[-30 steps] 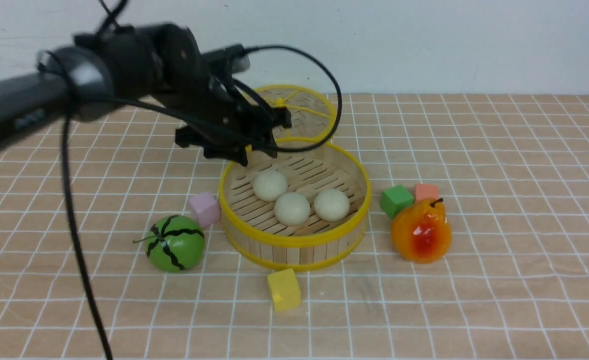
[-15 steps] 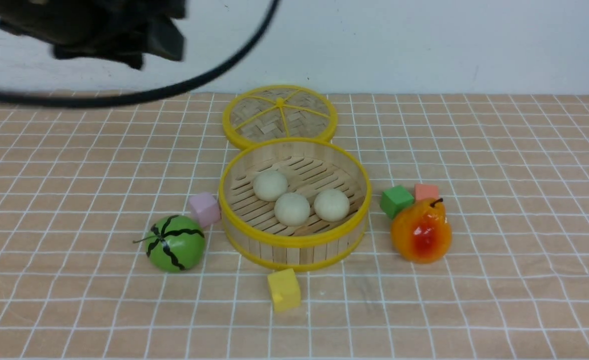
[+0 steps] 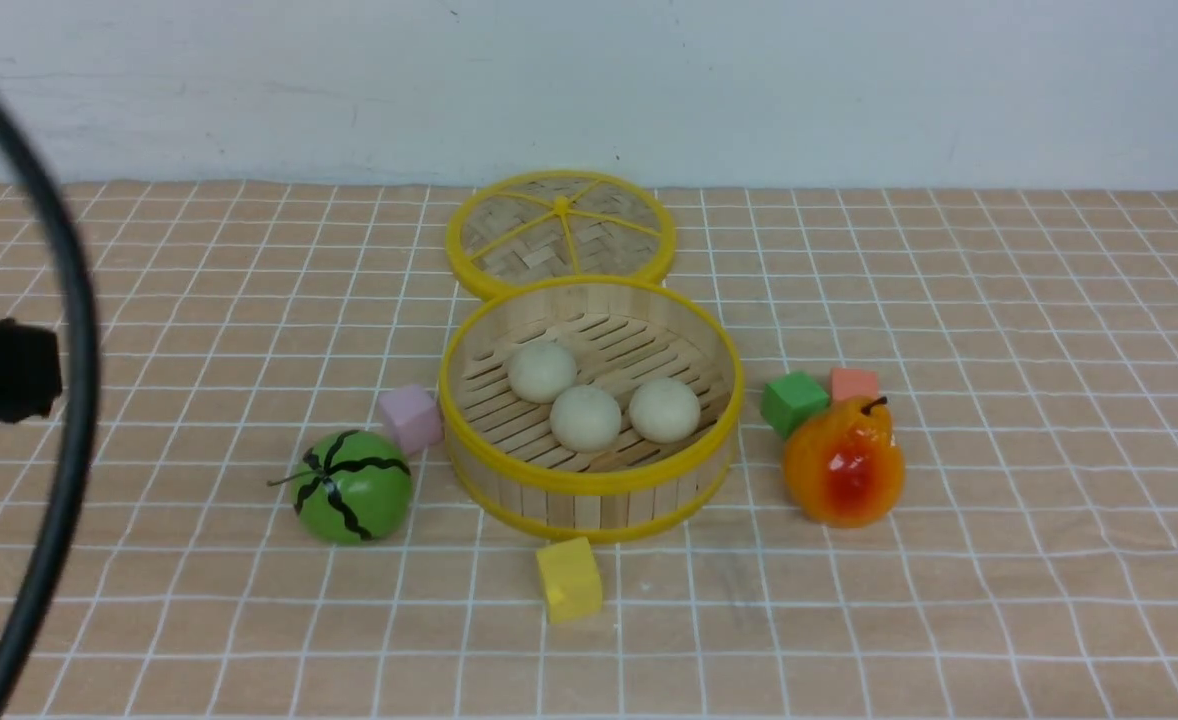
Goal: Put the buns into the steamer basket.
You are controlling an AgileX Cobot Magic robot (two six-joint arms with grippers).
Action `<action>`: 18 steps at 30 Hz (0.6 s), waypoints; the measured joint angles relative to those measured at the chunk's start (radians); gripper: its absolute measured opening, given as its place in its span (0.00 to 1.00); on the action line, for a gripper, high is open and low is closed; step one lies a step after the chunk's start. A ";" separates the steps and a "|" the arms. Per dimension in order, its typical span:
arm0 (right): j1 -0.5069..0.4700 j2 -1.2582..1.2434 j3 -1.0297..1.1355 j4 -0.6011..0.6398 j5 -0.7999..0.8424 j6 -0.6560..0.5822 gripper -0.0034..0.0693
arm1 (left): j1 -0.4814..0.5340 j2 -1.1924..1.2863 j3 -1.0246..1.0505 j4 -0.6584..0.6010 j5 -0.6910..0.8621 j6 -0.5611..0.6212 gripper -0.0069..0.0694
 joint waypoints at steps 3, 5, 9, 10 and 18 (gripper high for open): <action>0.000 0.000 0.000 0.000 0.000 0.000 0.38 | 0.000 -0.022 0.023 0.000 -0.009 -0.013 0.07; 0.000 0.000 0.000 0.000 0.000 0.000 0.38 | 0.000 -0.025 0.025 0.000 -0.007 -0.014 0.07; 0.000 0.000 0.000 0.000 0.000 0.000 0.38 | 0.000 -0.021 0.029 0.000 -0.003 -0.015 0.07; 0.000 0.000 0.000 0.000 0.000 0.000 0.38 | 0.000 -0.019 0.030 0.000 -0.001 -0.015 0.07; 0.000 0.000 0.000 0.000 0.000 0.000 0.38 | 0.000 -0.020 0.034 0.025 -0.013 -0.015 0.07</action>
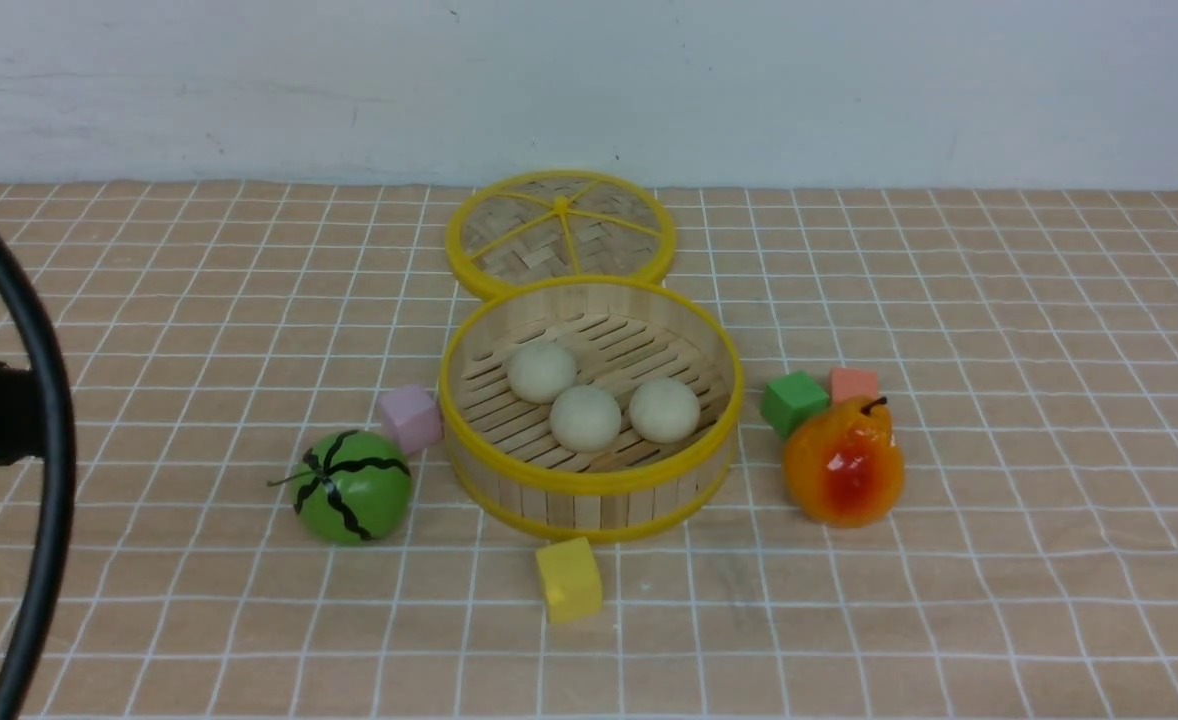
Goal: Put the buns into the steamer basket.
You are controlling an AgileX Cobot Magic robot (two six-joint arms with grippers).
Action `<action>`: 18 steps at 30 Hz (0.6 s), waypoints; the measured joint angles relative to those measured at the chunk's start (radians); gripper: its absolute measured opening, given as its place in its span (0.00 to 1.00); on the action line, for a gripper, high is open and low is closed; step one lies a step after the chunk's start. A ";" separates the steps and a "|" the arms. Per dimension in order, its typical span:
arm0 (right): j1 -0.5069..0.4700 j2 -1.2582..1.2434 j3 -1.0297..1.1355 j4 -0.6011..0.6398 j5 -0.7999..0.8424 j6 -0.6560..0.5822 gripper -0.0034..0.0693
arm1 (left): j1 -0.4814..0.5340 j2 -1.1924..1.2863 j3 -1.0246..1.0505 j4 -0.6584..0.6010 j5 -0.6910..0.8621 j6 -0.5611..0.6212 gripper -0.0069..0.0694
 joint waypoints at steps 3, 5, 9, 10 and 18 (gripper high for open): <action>0.000 0.000 0.000 0.000 0.000 0.000 0.38 | 0.000 -0.018 0.026 0.017 -0.059 -0.001 0.07; 0.000 0.000 0.000 0.000 0.000 0.000 0.38 | 0.000 -0.069 0.077 0.024 -0.136 -0.008 0.07; 0.000 0.000 0.000 0.000 0.000 0.000 0.38 | 0.005 -0.229 0.245 0.050 -0.332 -0.021 0.07; 0.000 0.000 0.000 0.000 0.000 0.000 0.38 | 0.017 -0.277 0.294 0.061 -0.377 -0.021 0.07; 0.000 0.000 0.000 0.000 0.000 0.000 0.38 | 0.142 -0.634 0.681 0.110 -0.449 -0.022 0.07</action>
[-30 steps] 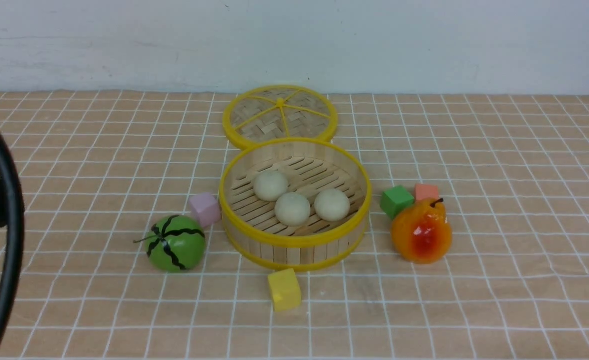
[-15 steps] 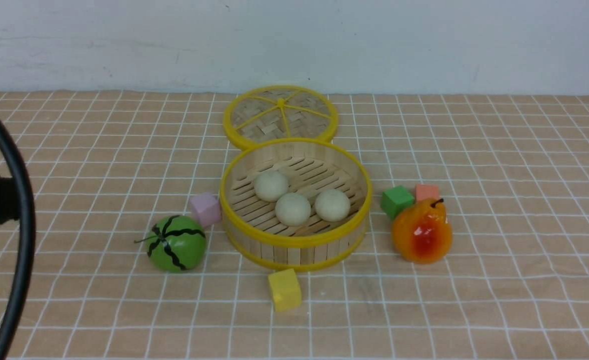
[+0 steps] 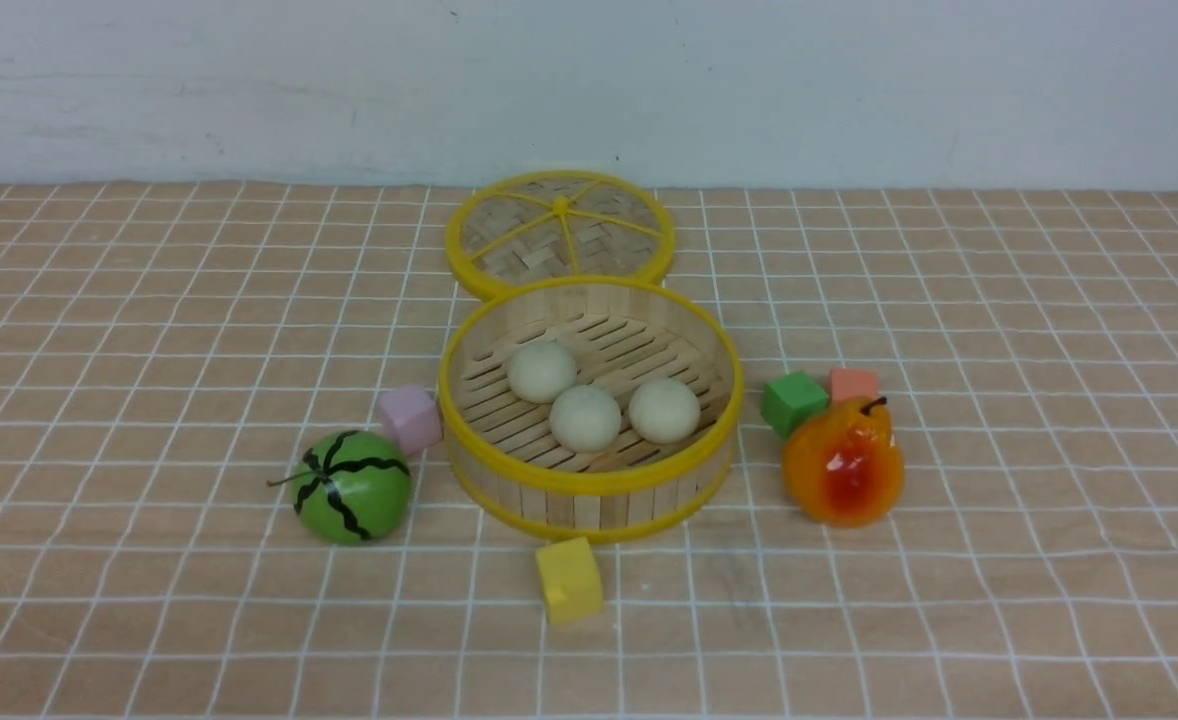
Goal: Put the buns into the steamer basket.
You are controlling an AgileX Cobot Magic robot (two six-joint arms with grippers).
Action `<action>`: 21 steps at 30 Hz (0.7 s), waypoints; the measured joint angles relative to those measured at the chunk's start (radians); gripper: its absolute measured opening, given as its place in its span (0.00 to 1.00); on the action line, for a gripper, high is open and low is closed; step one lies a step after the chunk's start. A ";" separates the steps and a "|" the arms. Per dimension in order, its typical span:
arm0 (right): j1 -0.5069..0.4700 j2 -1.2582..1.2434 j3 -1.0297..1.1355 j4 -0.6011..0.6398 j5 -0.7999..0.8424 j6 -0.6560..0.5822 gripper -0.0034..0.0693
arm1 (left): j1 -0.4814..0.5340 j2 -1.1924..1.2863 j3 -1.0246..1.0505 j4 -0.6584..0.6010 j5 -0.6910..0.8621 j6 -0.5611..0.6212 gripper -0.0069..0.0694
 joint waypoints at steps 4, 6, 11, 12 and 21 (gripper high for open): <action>0.000 0.000 0.000 0.000 0.000 0.000 0.38 | 0.001 -0.051 0.143 0.000 0.006 0.000 0.07; 0.000 0.000 0.000 0.000 0.000 0.000 0.38 | 0.001 -0.052 0.203 0.000 0.021 0.000 0.07; 0.000 0.000 0.000 0.000 0.000 0.000 0.38 | 0.001 -0.052 0.264 -0.001 0.064 -0.002 0.07; 0.000 0.000 0.000 0.000 0.000 0.000 0.38 | 0.001 -0.052 0.264 -0.001 0.064 -0.002 0.07; 0.000 0.000 0.000 0.000 0.000 0.000 0.38 | 0.052 -0.052 0.264 -0.004 0.060 -0.002 0.07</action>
